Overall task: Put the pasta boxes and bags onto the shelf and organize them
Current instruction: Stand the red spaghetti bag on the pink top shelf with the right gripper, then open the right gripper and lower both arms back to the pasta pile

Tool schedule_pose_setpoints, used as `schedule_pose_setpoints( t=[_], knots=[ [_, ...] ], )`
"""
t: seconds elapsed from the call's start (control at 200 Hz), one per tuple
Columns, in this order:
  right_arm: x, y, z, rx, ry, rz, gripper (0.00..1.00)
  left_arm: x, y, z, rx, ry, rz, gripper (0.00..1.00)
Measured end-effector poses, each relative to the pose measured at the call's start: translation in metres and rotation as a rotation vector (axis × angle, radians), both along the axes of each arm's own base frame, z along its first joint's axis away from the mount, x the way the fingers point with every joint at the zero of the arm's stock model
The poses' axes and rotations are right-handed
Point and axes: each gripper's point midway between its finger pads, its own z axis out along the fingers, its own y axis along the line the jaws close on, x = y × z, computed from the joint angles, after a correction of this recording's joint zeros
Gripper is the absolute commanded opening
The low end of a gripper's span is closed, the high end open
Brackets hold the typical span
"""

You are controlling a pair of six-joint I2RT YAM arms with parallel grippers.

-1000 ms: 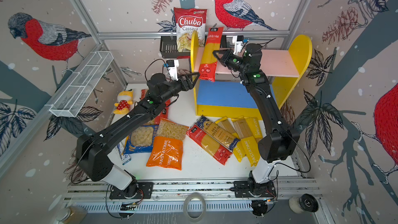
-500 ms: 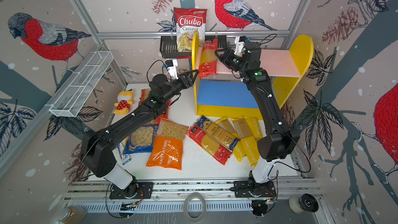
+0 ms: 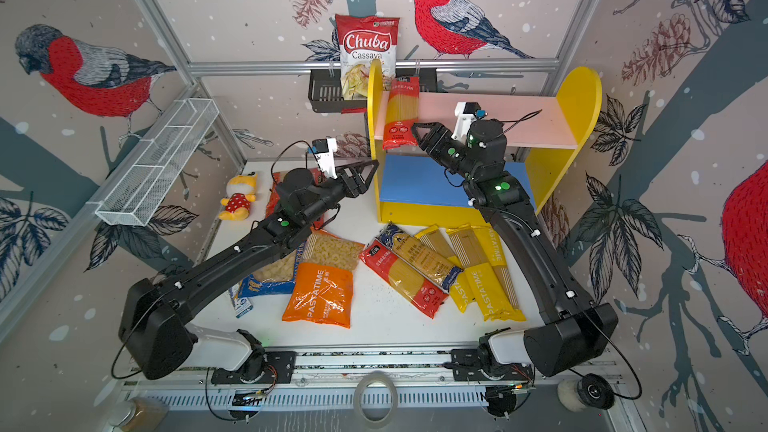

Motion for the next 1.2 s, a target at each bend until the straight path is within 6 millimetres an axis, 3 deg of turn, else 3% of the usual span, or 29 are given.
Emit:
schedule_pose_setpoints(
  t=[0.145, 0.37, 0.51, 0.68, 0.895, 1.201],
  knots=[
    [-0.001, 0.024, -0.024, 0.027, 0.092, 0.038, 0.57, -0.019, -0.017, 0.005, 0.016, -0.069, -0.023, 0.73],
    [0.003, 0.036, -0.02, 0.08, 0.085, 0.06, 0.48, -0.023, -0.017, -0.002, 0.039, -0.09, -0.009, 0.73],
    [0.001, 0.037, -0.012, 0.111, 0.075, 0.082, 0.26, -0.022, -0.013, -0.001, 0.04, -0.095, 0.014, 0.73],
    [0.004, 0.029, -0.001, 0.128, 0.057, 0.135, 0.17, -0.022, -0.012, -0.002, 0.043, -0.097, 0.017, 0.73],
    [0.011, 0.029, 0.001, 0.126, 0.068, 0.249, 0.14, -0.027, -0.004, 0.002, 0.037, -0.116, 0.035, 0.73],
    [-0.005, 0.046, -0.007, 0.156, 0.061, 0.296, 0.18, -0.027, -0.001, 0.0, 0.036, -0.127, 0.049, 0.73]
  ],
)
